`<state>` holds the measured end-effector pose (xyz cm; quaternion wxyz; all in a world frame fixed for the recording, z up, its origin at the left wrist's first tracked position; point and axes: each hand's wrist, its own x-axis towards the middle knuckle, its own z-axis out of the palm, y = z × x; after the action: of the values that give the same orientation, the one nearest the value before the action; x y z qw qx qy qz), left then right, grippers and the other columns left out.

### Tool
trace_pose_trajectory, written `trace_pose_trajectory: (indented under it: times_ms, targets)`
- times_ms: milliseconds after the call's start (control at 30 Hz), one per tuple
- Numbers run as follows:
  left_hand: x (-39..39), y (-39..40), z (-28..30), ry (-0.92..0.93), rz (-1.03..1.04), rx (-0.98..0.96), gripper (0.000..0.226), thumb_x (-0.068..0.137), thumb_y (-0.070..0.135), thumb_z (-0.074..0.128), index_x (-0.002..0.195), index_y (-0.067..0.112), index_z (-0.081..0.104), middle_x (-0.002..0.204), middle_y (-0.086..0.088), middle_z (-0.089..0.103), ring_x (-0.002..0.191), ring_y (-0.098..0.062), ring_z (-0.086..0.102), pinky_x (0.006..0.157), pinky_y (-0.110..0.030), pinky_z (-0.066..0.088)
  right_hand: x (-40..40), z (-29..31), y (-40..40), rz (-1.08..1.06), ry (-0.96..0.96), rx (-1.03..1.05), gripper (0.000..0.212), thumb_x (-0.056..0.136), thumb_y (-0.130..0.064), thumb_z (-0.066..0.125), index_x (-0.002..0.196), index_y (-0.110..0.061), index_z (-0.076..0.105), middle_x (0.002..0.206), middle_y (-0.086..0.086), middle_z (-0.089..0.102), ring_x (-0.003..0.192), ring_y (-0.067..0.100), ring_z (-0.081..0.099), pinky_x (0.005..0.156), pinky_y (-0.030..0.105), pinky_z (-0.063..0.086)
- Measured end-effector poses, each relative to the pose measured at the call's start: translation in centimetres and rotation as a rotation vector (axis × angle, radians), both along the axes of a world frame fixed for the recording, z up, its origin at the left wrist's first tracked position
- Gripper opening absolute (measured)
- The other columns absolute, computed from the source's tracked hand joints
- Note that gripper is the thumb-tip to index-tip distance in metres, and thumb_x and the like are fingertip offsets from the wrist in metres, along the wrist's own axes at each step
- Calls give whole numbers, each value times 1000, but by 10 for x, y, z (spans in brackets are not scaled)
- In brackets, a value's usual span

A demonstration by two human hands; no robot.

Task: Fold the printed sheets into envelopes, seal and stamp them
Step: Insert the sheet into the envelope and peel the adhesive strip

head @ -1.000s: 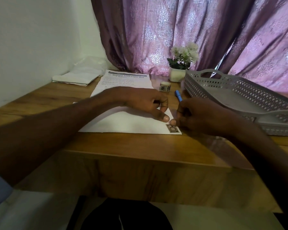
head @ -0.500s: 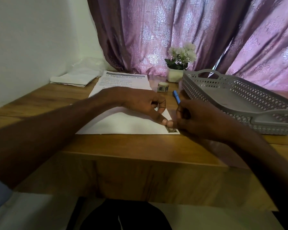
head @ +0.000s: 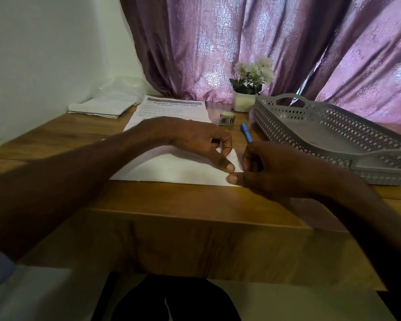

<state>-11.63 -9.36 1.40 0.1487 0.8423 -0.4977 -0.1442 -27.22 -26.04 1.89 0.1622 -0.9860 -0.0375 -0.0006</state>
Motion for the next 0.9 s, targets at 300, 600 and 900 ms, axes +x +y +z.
trace_pose_trajectory:
  times_ms: [300,600,900]
  targets:
    - [-4,3,1,17,14,-140,20,95,32,74,90,14,67,73,12,56,68,-2,48,72,-28,39,5,-8,2,-128,-106,76,20,103,-38,56,86,-28,59,75,-7,61,61,3,58,50,11,36]
    - [-12,9,3,-351,175,-518,33,103,26,64,80,5,71,69,-11,68,62,-18,61,61,-29,42,0,-41,21,-227,-548,-2,5,97,-17,61,102,-16,62,99,7,72,88,24,66,77,44,56]
    - [-72,92,-19,-612,787,-488,32,95,48,69,118,28,59,122,1,66,107,-20,63,101,-51,49,1,-45,26,-211,-585,-80,25,101,-40,56,99,-17,66,98,6,68,82,22,64,68,33,50]
